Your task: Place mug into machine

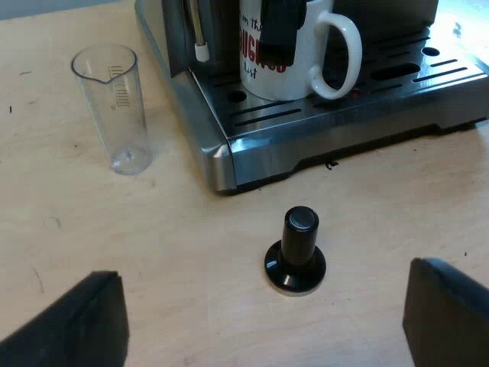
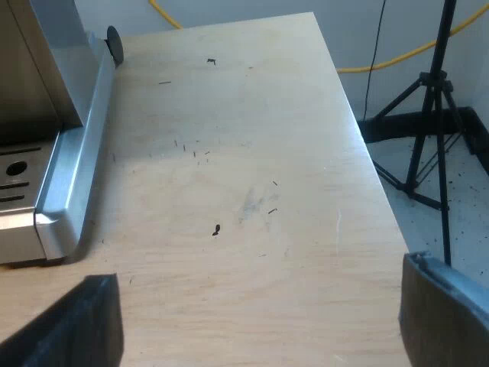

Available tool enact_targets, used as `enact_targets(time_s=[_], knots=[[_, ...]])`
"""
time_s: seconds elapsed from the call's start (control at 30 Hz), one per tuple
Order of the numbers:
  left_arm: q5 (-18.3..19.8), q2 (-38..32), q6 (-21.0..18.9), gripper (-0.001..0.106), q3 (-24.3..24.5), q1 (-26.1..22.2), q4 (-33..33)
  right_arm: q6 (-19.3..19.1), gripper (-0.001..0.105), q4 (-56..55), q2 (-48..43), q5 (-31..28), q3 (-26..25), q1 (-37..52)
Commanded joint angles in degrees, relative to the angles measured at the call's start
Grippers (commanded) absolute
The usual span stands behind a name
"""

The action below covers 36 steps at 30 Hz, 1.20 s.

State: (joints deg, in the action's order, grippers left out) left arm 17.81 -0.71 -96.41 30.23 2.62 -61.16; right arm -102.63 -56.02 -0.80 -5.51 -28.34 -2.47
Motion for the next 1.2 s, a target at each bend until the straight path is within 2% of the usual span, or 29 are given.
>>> enact_targets(time_s=[0.03,1.2], knots=[[-0.12,-7.98,0.26,0.086,0.24,0.05,0.81,-0.02,0.087,0.40,-2.22,0.24,-0.18,0.18],[-0.12,-7.98,0.26,0.086,0.24,0.30,0.81,-0.02,0.087,0.40,-2.22,0.24,-0.18,-0.55]])
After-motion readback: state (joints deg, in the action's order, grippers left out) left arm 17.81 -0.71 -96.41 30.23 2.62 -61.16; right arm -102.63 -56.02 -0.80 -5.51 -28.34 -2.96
